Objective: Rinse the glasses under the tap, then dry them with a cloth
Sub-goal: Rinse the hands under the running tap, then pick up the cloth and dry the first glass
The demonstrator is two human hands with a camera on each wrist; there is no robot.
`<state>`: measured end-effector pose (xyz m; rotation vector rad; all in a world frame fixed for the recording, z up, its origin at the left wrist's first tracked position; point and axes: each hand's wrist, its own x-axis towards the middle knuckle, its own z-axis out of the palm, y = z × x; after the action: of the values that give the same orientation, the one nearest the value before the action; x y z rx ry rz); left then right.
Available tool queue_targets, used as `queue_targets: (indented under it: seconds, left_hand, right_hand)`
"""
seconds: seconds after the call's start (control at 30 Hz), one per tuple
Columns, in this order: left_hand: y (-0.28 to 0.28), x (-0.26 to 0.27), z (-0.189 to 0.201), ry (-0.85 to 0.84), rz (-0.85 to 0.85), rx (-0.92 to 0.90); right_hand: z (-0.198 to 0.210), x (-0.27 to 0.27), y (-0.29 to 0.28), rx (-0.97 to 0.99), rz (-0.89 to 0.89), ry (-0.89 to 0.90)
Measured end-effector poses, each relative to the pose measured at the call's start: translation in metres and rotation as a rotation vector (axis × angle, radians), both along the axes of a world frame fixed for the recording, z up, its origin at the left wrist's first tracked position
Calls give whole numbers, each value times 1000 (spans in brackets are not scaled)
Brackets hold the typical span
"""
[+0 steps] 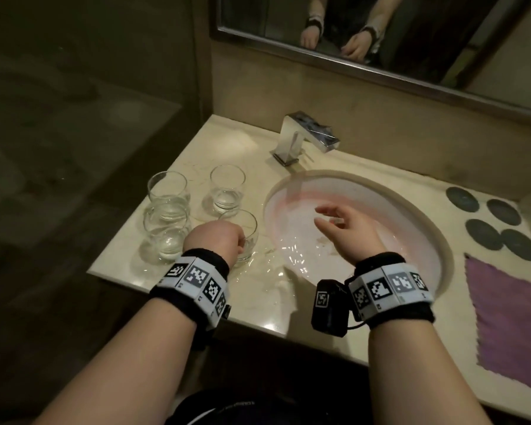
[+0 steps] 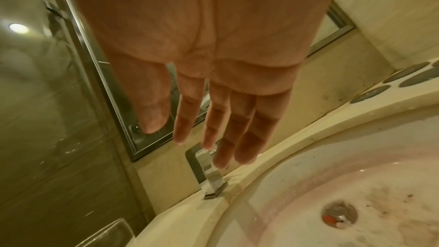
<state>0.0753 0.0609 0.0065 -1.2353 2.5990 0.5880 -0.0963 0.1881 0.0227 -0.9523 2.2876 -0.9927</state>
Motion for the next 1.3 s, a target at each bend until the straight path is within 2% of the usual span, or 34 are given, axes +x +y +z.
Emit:
queue_targets:
  seconds: [0.27, 0.4, 0.53, 0.6, 0.7, 0.8, 0.93, 1.03, 1.13, 1.3]
  left_hand:
    - [6, -1, -2, -87, -46, -46]
    - [9, -6, 12, -106, -15, -81]
    - [22, -28, 41, 108, 31, -226]
    - [35, -51, 48, 227, -13, -276]
    - [60, -93, 44, 308, -149, -236]
    - [89, -135, 30, 320, -257, -174]
    - [132, -182, 12, 295, -298, -85]
    - [158, -212, 1, 265, -277, -31]
    - [178, -238, -7, 236, -246, 1]
    - [201, -263, -11, 249, -188, 15]
  right_hand:
    - [-4, 2, 13, 12, -40, -4]
    - [-3, -3, 26, -9, -63, -12]
    - [-1, -16, 42, -34, -115, -11]
    - [1, -26, 56, -38, -158, -46]
    - [0, -54, 88, -10, -256, -18]
    - [-4, -93, 133, 127, -404, 30]
    - [-21, -161, 197, 397, -552, 68]
    - [-32, -206, 236, 587, -526, 55]
    - [-43, -239, 262, 694, -476, 59]
    - [-65, -256, 274, 876, -335, 84]
